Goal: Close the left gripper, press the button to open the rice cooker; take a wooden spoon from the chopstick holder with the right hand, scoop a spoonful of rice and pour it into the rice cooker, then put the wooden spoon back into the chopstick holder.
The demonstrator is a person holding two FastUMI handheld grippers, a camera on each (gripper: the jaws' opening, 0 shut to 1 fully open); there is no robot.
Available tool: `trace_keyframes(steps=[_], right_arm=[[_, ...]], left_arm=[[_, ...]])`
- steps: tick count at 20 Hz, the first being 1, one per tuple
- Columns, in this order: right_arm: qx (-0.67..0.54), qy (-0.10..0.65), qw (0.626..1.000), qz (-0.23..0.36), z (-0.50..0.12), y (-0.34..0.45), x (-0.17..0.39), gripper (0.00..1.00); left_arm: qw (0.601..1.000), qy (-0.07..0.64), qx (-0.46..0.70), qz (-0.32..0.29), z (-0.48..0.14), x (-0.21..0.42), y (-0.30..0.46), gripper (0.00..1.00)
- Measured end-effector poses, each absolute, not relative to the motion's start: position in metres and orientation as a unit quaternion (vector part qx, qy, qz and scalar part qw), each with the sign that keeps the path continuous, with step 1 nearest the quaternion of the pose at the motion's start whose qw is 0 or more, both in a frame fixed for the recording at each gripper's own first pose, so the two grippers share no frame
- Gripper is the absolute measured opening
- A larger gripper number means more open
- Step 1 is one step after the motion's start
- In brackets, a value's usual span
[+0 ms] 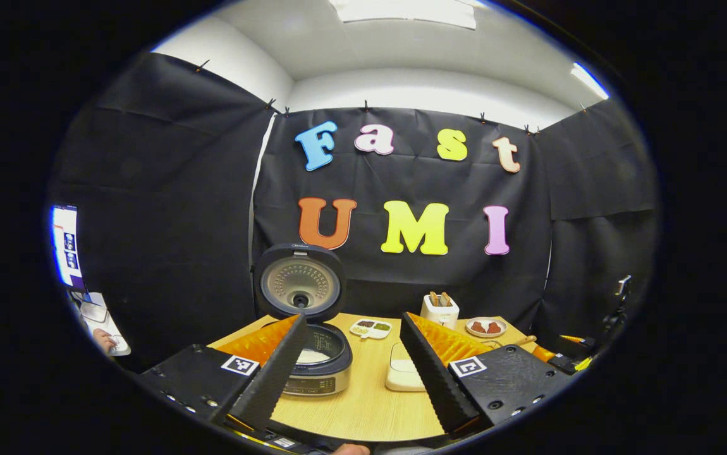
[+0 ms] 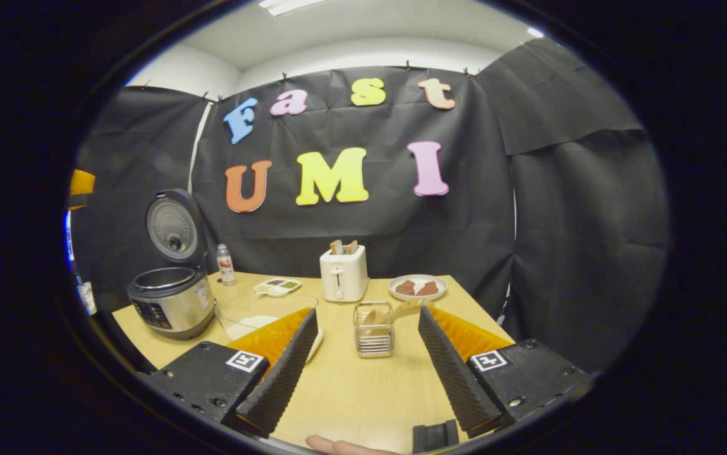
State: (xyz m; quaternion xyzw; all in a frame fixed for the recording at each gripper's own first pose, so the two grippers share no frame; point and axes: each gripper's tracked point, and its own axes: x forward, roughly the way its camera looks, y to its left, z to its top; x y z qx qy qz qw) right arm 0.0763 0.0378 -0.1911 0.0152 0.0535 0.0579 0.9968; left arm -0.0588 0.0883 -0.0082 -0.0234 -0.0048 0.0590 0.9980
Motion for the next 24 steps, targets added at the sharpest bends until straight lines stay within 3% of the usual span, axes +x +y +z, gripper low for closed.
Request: trace_keyframes(steps=[7, 10, 11, 15, 16, 17, 19, 20, 21, 23, 24], right_arm=[[0.060, 0.106, 0.992, 0.024, -0.250, 0.025, 0.149, 1.00], [0.087, 0.106, 0.990, 0.007, -0.259, 0.021, 0.185, 0.84], [0.089, 0.095, 0.991, 0.001, -0.256, 0.017, 0.195, 0.91], [0.108, 0.073, 0.991, -0.016, -0.254, 0.013, 0.234, 0.84], [0.112, 0.079, 0.990, -0.014, -0.259, 0.017, 0.240, 0.75], [0.112, 0.088, 0.990, -0.010, -0.266, 0.022, 0.246, 0.72], [0.120, 0.093, 0.988, -0.007, -0.269, 0.027, 0.252, 0.69], [0.119, 0.090, 0.989, -0.008, -0.268, 0.028, 0.255, 0.56], [0.110, 0.090, 0.990, -0.010, -0.269, 0.028, 0.259, 0.53], [0.098, 0.089, 0.991, -0.021, -0.267, 0.023, 0.264, 0.29], [0.096, 0.087, 0.991, -0.019, -0.263, 0.026, 0.266, 0.27]], left_arm=[[0.998, -0.033, -0.005, 0.057, -0.019, -0.091, 0.065, 0.94], [0.999, -0.021, 0.007, 0.035, -0.034, -0.094, 0.050, 0.94], [0.999, -0.017, 0.016, 0.033, -0.040, -0.093, 0.048, 0.94], [0.999, 0.010, 0.033, 0.036, -0.065, -0.088, 0.046, 0.95], [0.999, 0.016, 0.031, 0.034, -0.071, -0.084, 0.044, 1.00], [0.999, 0.021, 0.027, 0.031, -0.077, -0.083, 0.041, 0.95], [0.999, 0.033, 0.017, 0.022, -0.087, -0.080, 0.038, 0.95], [0.999, 0.041, 0.013, 0.018, -0.094, -0.079, 0.039, 0.95], [0.999, 0.051, 0.010, 0.015, -0.100, -0.078, 0.038, 0.95], [0.998, 0.064, 0.011, 0.018, -0.108, -0.076, 0.043, 0.95], [0.997, 0.067, 0.013, 0.019, -0.110, -0.076, 0.044, 0.95]])
